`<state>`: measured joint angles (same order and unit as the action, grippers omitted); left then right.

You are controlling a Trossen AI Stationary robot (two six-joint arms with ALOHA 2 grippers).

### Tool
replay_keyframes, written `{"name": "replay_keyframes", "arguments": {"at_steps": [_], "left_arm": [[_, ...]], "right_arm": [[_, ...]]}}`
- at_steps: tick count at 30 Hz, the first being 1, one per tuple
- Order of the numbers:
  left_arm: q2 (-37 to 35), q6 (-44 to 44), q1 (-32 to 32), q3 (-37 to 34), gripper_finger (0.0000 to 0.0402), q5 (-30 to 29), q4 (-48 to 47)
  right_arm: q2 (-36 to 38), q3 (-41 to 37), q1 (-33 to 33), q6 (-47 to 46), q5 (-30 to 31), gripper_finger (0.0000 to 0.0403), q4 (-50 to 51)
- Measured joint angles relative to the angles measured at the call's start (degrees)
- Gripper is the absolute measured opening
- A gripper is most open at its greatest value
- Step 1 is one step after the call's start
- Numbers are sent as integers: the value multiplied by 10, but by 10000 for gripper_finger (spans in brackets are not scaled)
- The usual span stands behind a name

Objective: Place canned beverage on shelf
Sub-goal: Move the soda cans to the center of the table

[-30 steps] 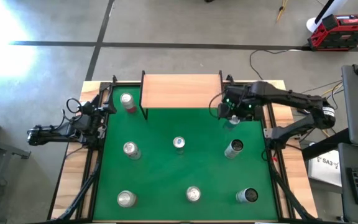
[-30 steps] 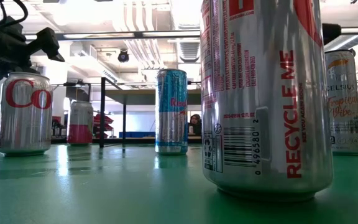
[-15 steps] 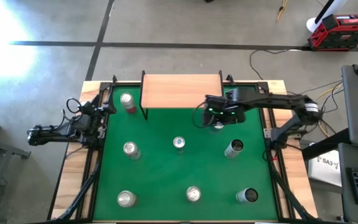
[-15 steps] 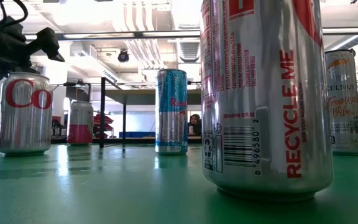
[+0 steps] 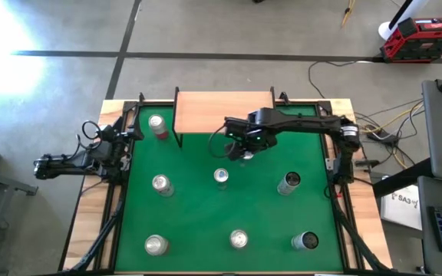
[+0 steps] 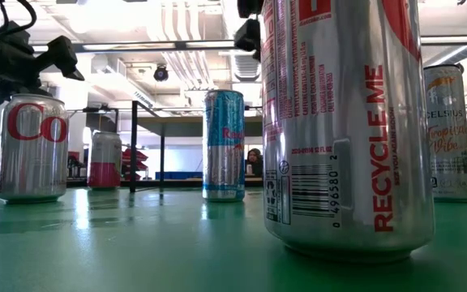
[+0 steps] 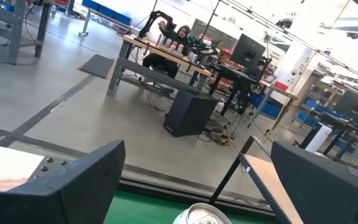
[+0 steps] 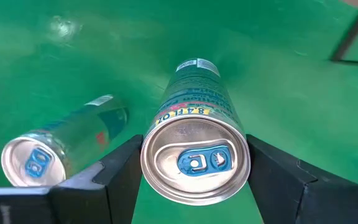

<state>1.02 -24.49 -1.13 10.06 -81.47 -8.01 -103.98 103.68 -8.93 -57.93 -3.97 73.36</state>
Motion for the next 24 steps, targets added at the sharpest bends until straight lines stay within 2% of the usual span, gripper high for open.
{"name": "replay_keyframes", "arguments": {"at_steps": [11, 24], "left_arm": [[0, 0, 0, 0, 389, 0, 0], [0, 0, 0, 0, 389, 0, 0]], "right_arm": [[-94, 106, -6, 33, -25, 238, 43], [-115, 121, -10, 50, -36, 241, 44]]}}
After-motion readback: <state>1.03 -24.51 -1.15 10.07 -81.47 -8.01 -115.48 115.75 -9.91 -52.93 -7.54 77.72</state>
